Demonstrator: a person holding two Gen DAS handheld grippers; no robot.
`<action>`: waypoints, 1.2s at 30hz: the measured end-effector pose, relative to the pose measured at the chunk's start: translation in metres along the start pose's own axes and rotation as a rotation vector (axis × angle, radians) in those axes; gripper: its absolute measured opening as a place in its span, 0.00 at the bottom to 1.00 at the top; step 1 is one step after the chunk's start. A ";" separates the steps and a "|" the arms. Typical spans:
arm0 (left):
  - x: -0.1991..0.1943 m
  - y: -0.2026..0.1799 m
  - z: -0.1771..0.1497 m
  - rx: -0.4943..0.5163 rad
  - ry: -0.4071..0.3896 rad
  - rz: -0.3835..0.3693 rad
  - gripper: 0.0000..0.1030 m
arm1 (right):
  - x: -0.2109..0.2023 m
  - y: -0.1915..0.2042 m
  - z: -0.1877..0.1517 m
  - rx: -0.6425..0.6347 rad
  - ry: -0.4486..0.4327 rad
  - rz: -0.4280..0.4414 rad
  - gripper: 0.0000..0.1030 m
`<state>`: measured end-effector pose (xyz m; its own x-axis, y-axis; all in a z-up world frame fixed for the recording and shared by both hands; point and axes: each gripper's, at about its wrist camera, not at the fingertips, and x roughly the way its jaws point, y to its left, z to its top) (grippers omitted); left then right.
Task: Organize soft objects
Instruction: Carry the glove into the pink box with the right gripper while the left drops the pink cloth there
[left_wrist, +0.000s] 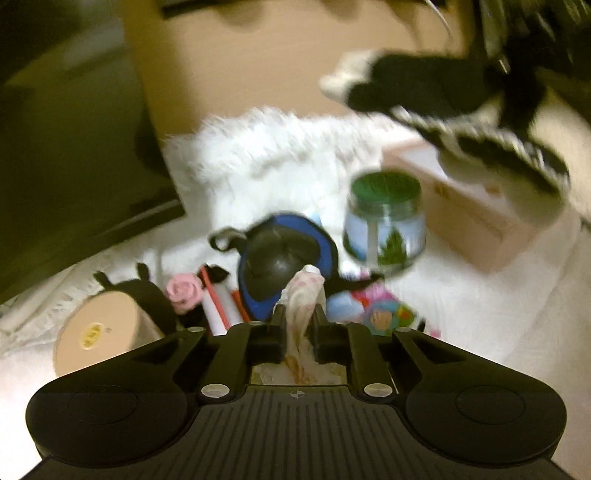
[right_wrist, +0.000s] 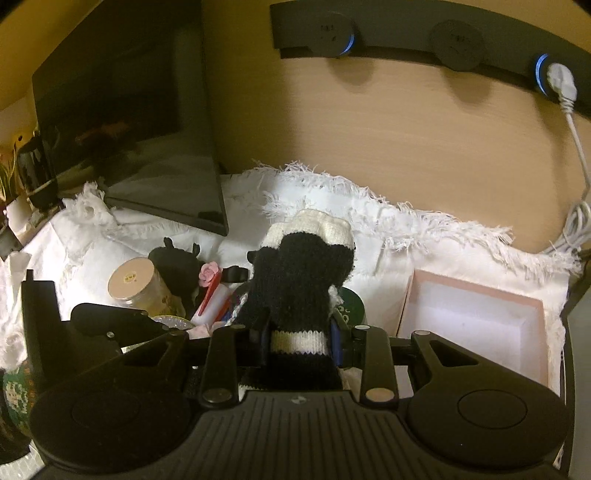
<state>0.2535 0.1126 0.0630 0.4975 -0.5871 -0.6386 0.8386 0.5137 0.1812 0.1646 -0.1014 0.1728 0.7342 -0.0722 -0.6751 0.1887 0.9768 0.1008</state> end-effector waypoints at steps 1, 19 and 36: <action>-0.006 0.004 0.004 -0.026 -0.017 0.005 0.15 | -0.003 -0.003 0.002 0.009 -0.008 0.006 0.29; 0.061 -0.092 0.183 -0.347 -0.073 -0.480 0.24 | -0.052 -0.159 -0.006 0.186 -0.080 -0.317 0.42; -0.060 0.015 0.037 -0.456 -0.085 -0.009 0.24 | -0.030 -0.084 -0.129 0.148 -0.026 -0.206 0.62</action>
<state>0.2444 0.1322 0.1318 0.5229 -0.6323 -0.5716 0.6692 0.7199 -0.1841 0.0430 -0.1557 0.0901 0.6864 -0.2735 -0.6738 0.4283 0.9009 0.0707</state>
